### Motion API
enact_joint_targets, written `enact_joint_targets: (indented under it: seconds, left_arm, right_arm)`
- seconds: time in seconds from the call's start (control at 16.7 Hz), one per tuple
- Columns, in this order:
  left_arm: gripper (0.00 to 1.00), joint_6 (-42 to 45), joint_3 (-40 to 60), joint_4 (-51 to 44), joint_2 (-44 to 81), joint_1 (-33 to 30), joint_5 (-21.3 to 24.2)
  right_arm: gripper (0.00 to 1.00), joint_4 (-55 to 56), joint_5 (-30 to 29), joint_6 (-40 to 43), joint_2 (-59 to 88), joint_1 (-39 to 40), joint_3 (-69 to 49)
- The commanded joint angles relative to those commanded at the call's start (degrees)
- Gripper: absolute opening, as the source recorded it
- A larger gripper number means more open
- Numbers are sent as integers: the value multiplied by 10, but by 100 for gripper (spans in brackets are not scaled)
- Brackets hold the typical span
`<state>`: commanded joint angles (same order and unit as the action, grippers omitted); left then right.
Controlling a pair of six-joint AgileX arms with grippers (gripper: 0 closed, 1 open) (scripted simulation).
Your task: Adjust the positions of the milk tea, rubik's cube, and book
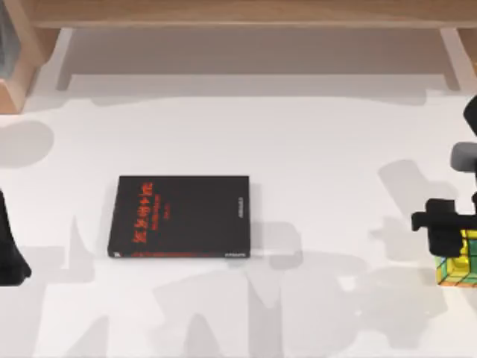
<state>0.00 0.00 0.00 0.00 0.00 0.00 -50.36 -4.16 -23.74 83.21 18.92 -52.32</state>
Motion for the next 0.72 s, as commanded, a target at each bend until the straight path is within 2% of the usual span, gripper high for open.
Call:
enact_joint_targets:
  seconds: [0.72]
  left_arm:
    - [100, 0, 0, 0, 0, 0, 0]
  right_arm:
    - [0, 486, -268, 195, 162, 135, -390]
